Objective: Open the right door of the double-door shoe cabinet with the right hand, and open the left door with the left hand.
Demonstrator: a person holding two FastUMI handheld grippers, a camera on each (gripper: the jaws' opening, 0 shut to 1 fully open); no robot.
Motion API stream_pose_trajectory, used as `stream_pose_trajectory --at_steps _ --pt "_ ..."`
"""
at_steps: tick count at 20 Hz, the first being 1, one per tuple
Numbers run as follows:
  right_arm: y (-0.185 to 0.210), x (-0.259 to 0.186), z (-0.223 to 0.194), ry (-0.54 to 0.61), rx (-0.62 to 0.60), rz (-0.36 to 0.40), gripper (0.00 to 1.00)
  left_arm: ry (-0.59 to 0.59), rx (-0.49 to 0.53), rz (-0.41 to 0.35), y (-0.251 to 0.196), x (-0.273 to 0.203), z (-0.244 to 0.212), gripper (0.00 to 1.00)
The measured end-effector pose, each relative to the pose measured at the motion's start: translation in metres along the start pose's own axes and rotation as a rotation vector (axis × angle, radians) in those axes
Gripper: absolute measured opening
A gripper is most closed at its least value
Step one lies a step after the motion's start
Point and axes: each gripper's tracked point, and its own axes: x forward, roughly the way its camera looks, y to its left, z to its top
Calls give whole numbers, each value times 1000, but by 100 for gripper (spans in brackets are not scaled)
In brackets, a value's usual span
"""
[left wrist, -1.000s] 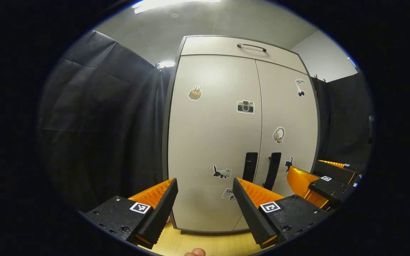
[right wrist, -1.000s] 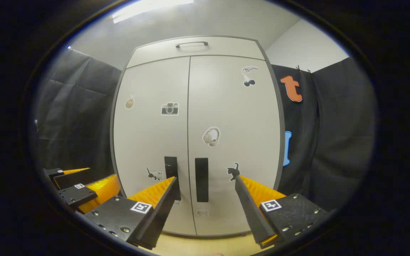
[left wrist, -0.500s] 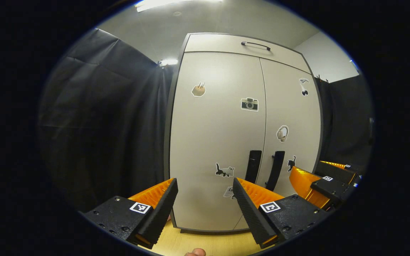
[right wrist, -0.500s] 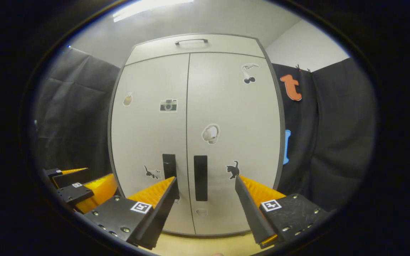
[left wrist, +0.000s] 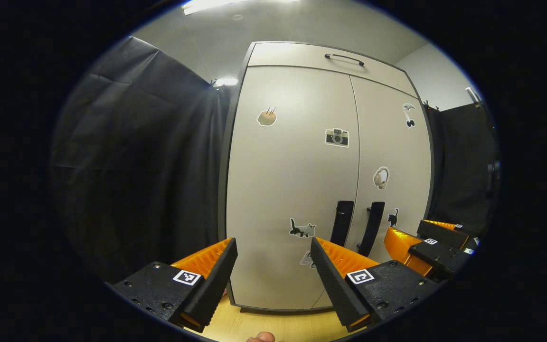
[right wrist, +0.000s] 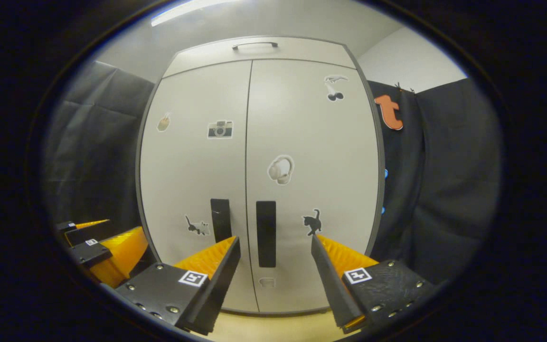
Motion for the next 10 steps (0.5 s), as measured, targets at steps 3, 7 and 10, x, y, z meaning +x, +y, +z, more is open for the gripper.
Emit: stream_pose_trajectory --at_steps 3,7,10 --pt "3 14 -4 2 -8 -11 74 1 11 11 8 4 0 96" --pt "8 33 -10 16 0 -15 73 3 17 21 16 12 -1 96" --pt "9 50 -17 31 0 -25 72 6 26 32 22 19 -2 96"
